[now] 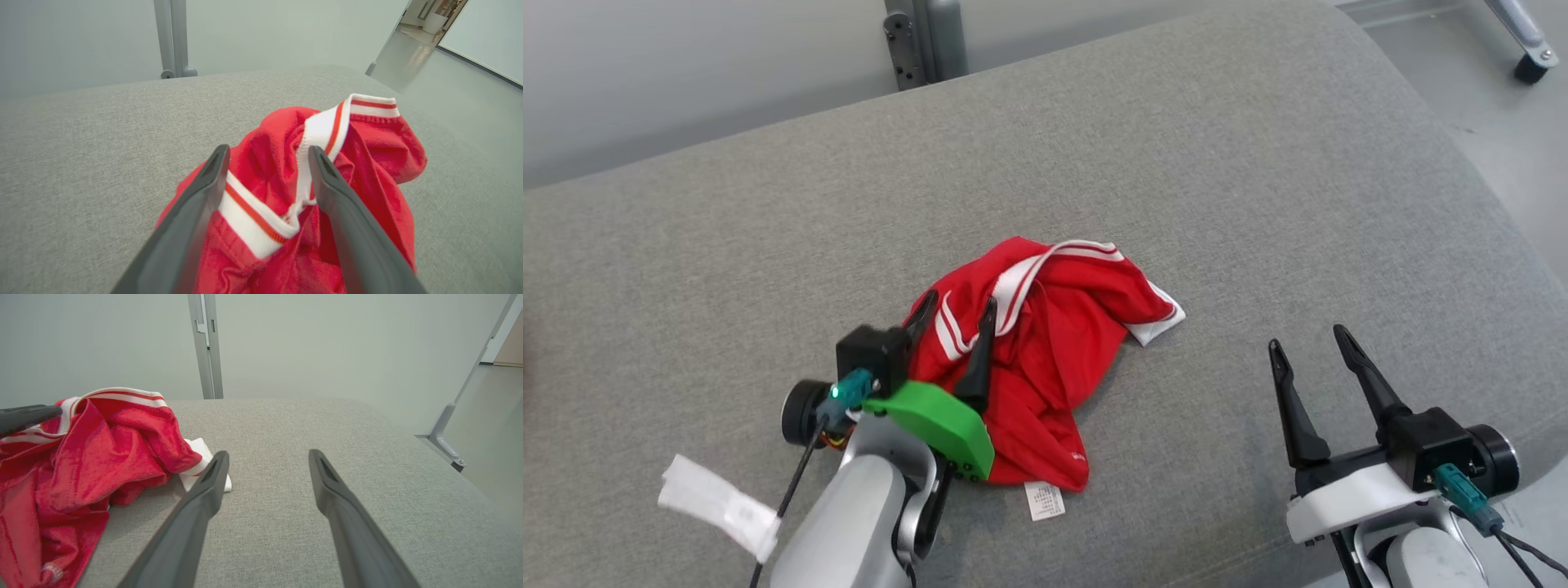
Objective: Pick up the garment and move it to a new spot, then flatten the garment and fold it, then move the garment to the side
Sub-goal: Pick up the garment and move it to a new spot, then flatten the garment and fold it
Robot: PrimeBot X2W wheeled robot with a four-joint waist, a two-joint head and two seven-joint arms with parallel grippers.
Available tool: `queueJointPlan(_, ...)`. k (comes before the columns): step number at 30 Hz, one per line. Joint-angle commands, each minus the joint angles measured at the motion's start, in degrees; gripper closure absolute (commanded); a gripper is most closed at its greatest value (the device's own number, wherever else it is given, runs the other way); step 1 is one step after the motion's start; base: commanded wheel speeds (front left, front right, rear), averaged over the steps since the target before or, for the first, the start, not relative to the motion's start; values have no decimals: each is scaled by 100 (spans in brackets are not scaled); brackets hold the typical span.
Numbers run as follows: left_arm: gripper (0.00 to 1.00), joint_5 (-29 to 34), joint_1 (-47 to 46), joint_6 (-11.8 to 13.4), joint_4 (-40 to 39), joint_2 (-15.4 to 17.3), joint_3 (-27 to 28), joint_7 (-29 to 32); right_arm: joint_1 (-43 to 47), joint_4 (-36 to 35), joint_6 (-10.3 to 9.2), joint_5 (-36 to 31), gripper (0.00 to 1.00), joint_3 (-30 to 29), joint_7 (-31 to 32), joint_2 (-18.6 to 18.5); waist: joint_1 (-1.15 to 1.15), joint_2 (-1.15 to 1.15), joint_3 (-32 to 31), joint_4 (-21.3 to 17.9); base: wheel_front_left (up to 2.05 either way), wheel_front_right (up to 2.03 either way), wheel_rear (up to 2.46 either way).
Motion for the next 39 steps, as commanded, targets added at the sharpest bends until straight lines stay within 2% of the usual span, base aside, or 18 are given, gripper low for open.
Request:
queueJointPlan(1, 0, 43, 338, 84, -126, 52, 40, -222, 108, -79, -2, -67, 0, -63, -18, -49, 0, 0, -445, 444, 0, 0, 0)
queueJointPlan(6, 0, 259, 1225, 405, -766, 430, 241, -646, 232, -297, -2, -129, 0, -261, -18, -175, 0, 0, -703, 883, 0, 0, 0)
queueJointPlan(8, 0, 419, 1551, 460, -970, 605, 311, -703, 285, -318, -3, -143, 0, -321, -18, -224, 0, 0, -785, 1044, 0, 0, 0)
queueJointPlan(14, 0, 603, 2523, 607, -1695, 602, 1174, -711, 441, -315, -3, -237, 0, -453, -18, -248, 0, 0, -961, 1474, 0, 0, 0)
queueJointPlan(17, 0, 748, 2857, 446, -1924, 465, 1604, -714, 552, -263, -3, -264, 0, -490, -18, -226, 0, 0, -1041, 1635, 0, 0, 0)
queueJointPlan(24, 0, 1189, 3375, -257, -1962, 251, 2252, -715, 736, -124, -3, -324, 0, -563, -18, -147, 0, 0, -1186, 1812, 0, 0, 0)
queueJointPlan(27, 0, 1345, 3452, -459, -1935, 133, 2444, -715, 790, -80, -3, -329, 0, -612, -18, -106, 0, 0, -1223, 1832, 0, 0, 0)
queueJointPlan(32, 0, 1492, 3414, -658, -1914, 31, 2619, -715, 815, -63, -3, -334, 0, -642, -18, -61, 0, 0, -1225, 1828, 0, 0, 0)
queueJointPlan(39, 0, 1637, 3295, -758, -1894, -33, 2704, -716, 757, -43, -3, -327, 0, -610, -18, -32, 0, 0, -1192, 1762, 0, 0, 0)
